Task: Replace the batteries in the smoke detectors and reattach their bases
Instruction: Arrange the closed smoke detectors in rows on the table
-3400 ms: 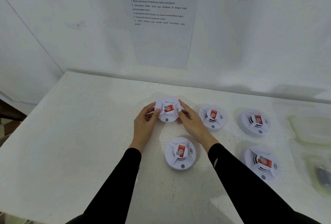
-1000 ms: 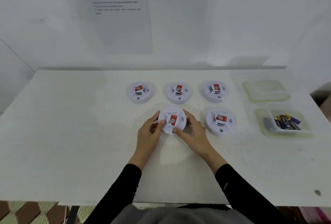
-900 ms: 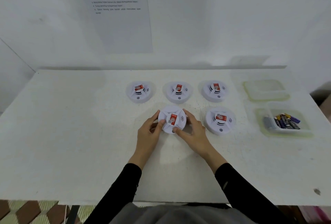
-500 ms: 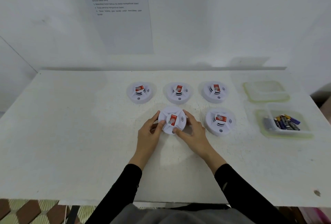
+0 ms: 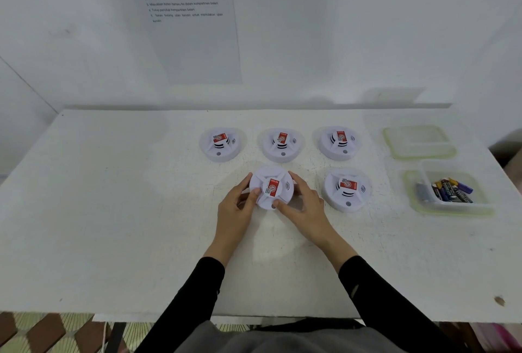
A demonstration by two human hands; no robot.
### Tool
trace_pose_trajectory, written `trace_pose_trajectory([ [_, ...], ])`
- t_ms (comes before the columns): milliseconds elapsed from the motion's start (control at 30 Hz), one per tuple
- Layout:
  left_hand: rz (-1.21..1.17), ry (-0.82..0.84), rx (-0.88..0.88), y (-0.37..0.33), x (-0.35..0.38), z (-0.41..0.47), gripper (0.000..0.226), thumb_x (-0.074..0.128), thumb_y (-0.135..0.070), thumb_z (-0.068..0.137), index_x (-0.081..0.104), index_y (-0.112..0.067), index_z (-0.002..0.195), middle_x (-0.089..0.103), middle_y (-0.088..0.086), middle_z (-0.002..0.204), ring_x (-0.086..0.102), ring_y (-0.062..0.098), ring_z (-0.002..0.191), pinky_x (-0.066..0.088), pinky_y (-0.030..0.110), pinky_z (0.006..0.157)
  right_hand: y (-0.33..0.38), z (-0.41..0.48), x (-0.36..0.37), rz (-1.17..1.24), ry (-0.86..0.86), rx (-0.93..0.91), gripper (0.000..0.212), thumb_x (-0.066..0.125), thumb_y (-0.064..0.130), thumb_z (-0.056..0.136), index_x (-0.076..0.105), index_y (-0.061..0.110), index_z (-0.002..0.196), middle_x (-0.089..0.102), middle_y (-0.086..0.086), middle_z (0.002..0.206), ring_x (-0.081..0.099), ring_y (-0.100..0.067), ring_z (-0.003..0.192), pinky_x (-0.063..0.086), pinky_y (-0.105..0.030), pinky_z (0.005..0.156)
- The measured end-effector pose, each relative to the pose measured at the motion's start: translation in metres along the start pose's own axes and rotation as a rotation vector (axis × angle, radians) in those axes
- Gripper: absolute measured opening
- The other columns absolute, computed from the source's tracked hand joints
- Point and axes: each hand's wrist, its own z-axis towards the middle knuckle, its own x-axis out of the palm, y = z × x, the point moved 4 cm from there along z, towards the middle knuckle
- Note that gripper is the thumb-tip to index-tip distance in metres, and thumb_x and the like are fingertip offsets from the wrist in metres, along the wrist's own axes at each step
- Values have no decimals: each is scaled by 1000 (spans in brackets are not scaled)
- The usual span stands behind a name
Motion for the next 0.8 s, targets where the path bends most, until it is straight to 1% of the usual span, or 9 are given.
trace_pose_trajectory([
  [133, 1, -3, 0, 1, 0, 0, 43, 60, -27, 98, 54, -26, 140, 61, -14, 128, 59, -9, 107, 45, 3, 82, -2, 0, 1, 19, -1, -2, 63, 70, 52, 77, 40, 50, 133, 56, 29, 126, 53, 0, 118, 39, -49, 105],
  [233, 8, -4, 3, 2, 0, 0, 43, 60, -27, 98, 54, -24, 141, 62, -11, 130, 60, -6, 108, 45, 2, 82, -2, 2, 1, 24, 7, -3, 64, 70, 52, 78, 40, 50, 134, 56, 28, 127, 53, -2, 119, 38, -49, 106],
  [300, 16, -4, 5, 3, 0, 1, 44, 60, -28, 98, 55, -24, 141, 63, -10, 131, 61, -3, 109, 45, 2, 83, -4, 2, 1, 3, 20, 15, 61, 70, 50, 81, 40, 48, 134, 55, 29, 126, 49, 1, 119, 34, -46, 108],
  [367, 18, -1, 1, 4, 0, 1, 44, 60, -28, 98, 55, -25, 141, 64, -10, 131, 61, -2, 109, 46, 3, 84, -7, 3, 1, 14, 45, 18, 55, 64, 55, 84, 41, 49, 133, 57, 28, 125, 50, 0, 119, 35, -46, 109],
  [433, 14, -2, -1, 4, 0, 1, 44, 61, -28, 98, 55, -26, 141, 64, -11, 129, 61, -4, 109, 46, 4, 83, -9, 4, 1, 26, 58, 28, 51, 53, 61, 88, 38, 52, 135, 58, 25, 126, 51, -5, 122, 35, -49, 109],
  [500, 11, -4, 0, 5, 0, 1, 44, 61, -28, 98, 55, -26, 141, 64, -13, 128, 61, -5, 109, 47, 5, 84, -13, 5, 2, 37, 72, 44, 45, 43, 60, 92, 36, 54, 136, 55, 26, 129, 48, -8, 126, 32, -50, 111],
  [567, 11, -3, 2, 4, 0, 1, 43, 61, -29, 98, 55, -26, 141, 63, -14, 127, 61, -7, 108, 47, 5, 83, -16, 5, 3, 34, 77, 52, 46, 39, 61, 94, 34, 53, 139, 50, 29, 135, 44, -9, 130, 30, -50, 112],
  [667, 13, 0, 6, 5, 0, 1, 44, 61, -28, 98, 55, -25, 141, 63, -15, 126, 60, -9, 108, 46, 5, 83, -19, 5, 2, 21, 73, 43, 49, 38, 59, 94, 31, 51, 142, 46, 31, 138, 43, -9, 131, 30, -51, 113],
  [800, 17, 1, 5, 6, 0, 1, 44, 61, -30, 98, 54, -27, 141, 63, -16, 126, 60, -7, 109, 47, 5, 84, -19, 5, 1, 36, 67, 13, 46, 41, 51, 97, 35, 45, 142, 50, 28, 136, 46, -7, 129, 35, -49, 111],
])
